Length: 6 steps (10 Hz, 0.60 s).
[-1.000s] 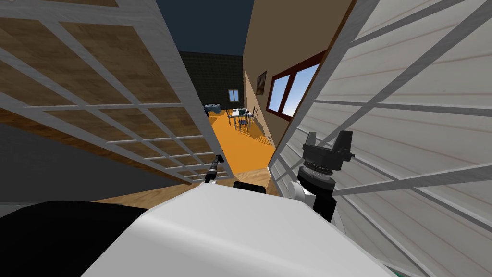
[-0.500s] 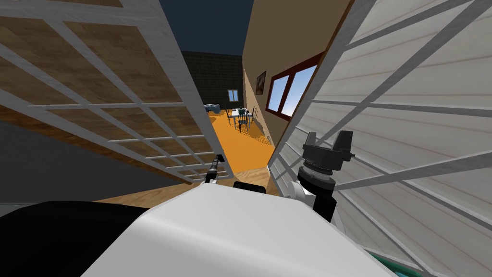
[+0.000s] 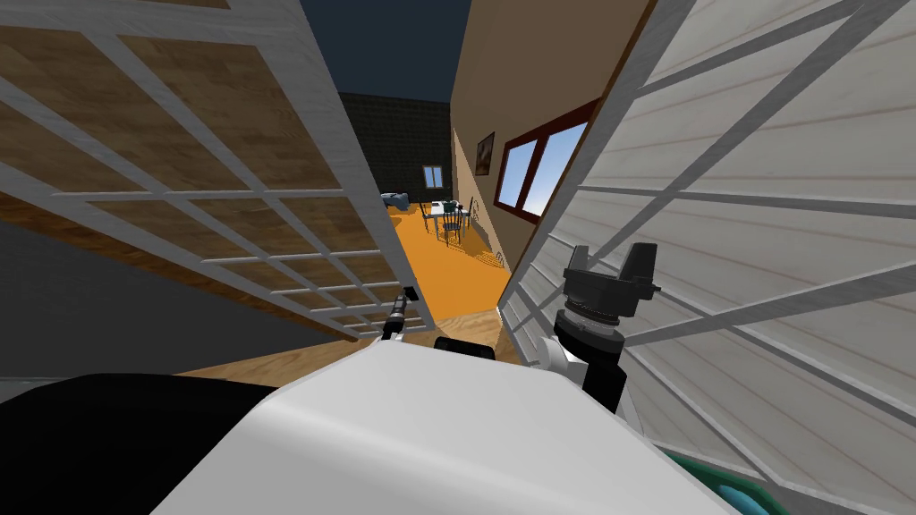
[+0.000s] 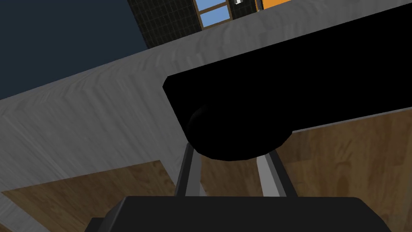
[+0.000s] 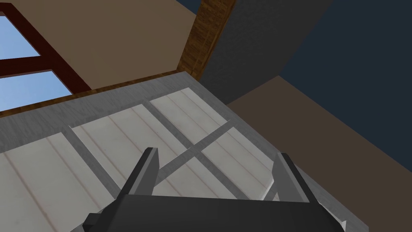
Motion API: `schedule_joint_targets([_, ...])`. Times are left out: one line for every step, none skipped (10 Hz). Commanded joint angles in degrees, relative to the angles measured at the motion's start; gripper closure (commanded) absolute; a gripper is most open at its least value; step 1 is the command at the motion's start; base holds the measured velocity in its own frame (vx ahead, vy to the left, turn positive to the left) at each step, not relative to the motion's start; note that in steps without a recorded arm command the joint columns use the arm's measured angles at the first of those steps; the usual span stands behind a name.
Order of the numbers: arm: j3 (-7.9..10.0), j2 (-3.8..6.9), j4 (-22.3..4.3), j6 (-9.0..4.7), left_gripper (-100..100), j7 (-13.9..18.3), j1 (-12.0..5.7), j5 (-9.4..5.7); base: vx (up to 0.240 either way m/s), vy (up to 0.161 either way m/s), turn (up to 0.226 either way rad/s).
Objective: Pull the door open
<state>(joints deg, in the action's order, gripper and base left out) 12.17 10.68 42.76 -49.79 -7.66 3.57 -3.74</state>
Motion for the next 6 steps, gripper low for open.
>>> schedule_joint_targets([-1.02, -0.71, -1.7, -0.62, 100, 0.7, -0.92, 0.28, -0.021, 0.006, -0.006])
schedule_joint_targets([-1.49, -0.56, -2.0, -0.65, 100, 3.1, -1.22, -0.43, -0.031, -0.001, -0.034])
schedule_joint_targets([-1.97, -0.4, -2.3, -0.69, 100, 4.5, -1.52, -1.14, -0.045, 0.015, -0.026])
schedule_joint_targets([-1.97, -0.4, -2.3, -0.69, 100, 5.5, -1.52, -1.14, -0.04, 0.014, -0.029])
schedule_joint_targets([-2.46, -0.24, -2.7, -0.72, 100, 7.4, -1.82, -1.86, -0.047, -0.006, -0.057])
schedule_joint_targets([-2.95, -0.08, -3.0, -0.75, 100, 9.3, -2.13, -2.58, -0.056, 0.007, -0.013])
